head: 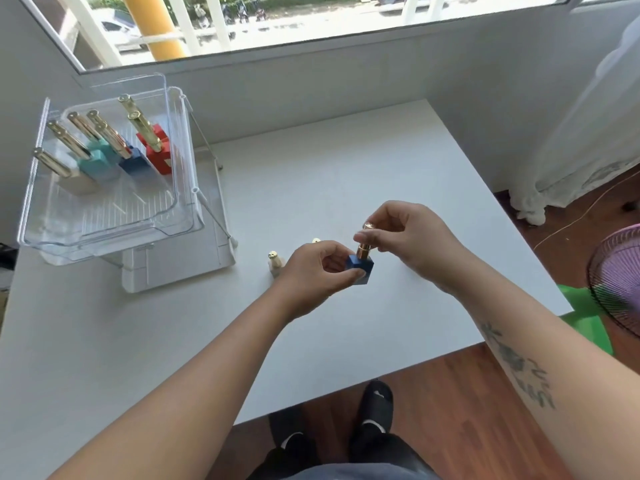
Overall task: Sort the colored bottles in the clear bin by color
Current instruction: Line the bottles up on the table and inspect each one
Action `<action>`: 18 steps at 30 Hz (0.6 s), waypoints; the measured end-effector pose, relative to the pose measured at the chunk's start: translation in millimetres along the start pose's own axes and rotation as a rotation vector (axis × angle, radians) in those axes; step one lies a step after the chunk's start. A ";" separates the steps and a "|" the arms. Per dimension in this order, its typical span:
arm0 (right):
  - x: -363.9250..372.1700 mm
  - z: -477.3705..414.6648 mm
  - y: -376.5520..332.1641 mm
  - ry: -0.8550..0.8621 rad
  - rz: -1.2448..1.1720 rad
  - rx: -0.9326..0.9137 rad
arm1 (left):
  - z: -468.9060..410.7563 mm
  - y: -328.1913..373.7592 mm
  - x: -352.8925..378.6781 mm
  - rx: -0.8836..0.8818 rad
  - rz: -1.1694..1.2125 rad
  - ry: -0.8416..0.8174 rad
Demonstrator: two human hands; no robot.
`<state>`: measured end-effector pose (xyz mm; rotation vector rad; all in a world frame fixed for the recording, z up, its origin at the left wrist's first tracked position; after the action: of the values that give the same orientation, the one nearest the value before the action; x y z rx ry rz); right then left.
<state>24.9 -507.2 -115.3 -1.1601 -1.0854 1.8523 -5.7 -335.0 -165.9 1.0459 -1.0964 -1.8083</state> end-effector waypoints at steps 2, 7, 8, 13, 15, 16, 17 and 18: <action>-1.4 0.1 0.6 0.020 0.064 0.033 | 1.4 1.2 0.6 -0.005 0.002 0.002; -6.5 4.4 0.7 -0.137 -0.053 0.007 | 0.8 5.8 1.6 -0.009 0.020 0.013; -7.8 4.4 0.6 -0.125 -0.052 -0.011 | 0.6 7.0 2.3 -0.008 0.024 0.009; -12.2 1.2 1.2 0.034 0.064 -0.004 | 0.9 11.7 4.0 -0.007 0.035 0.008; -13.3 1.1 1.2 -0.013 0.052 0.002 | -0.5 12.8 4.4 -0.012 0.034 0.016; -13.5 1.4 1.4 -0.061 0.016 0.003 | -0.9 13.2 4.5 -0.016 0.034 0.019; -13.7 2.0 1.9 -0.107 -0.015 -0.002 | -1.0 13.6 4.6 -0.019 0.035 0.024; -13.9 2.5 1.7 -0.137 -0.034 -0.011 | -1.1 13.7 4.8 -0.021 0.038 0.030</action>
<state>27.6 -520.6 -111.3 -1.0267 -1.1853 1.9244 -3.9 -344.3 -154.9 1.0300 -1.0703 -1.7651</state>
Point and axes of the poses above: each hand's wrist, its own z-axis away from the middle knuckle, its own x-axis out of the palm, y = z × x, the point moved 2 cm from there along -z, towards the middle knuckle, and after that the axes turned 6 degrees about -y, right-handed, at the moved point
